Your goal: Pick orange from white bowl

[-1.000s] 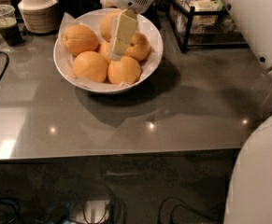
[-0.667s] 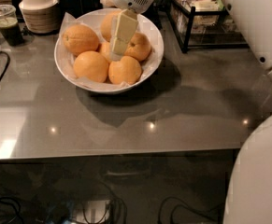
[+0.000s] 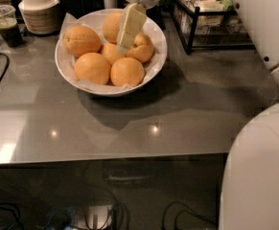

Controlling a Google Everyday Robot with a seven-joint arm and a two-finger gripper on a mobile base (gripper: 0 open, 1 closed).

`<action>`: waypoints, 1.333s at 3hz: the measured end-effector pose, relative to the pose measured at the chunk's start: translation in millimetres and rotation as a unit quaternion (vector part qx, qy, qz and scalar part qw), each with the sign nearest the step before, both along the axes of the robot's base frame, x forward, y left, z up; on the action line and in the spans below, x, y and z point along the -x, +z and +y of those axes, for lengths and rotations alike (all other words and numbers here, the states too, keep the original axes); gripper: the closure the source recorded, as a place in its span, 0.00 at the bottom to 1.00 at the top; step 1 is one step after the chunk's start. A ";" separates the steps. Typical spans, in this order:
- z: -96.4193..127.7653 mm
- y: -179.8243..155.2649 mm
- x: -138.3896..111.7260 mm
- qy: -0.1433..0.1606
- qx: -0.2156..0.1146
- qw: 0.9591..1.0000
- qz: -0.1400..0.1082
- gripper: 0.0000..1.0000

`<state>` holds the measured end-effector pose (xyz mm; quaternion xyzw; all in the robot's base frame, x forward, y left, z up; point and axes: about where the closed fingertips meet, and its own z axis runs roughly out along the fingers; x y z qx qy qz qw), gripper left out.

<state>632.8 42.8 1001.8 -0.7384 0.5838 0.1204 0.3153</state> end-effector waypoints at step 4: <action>-0.8 -6.6 -79.0 0.002 -0.083 0.997 0.003 0.00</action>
Offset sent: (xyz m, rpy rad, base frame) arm 0.0915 -0.0045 0.0322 0.1907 -0.0453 0.0465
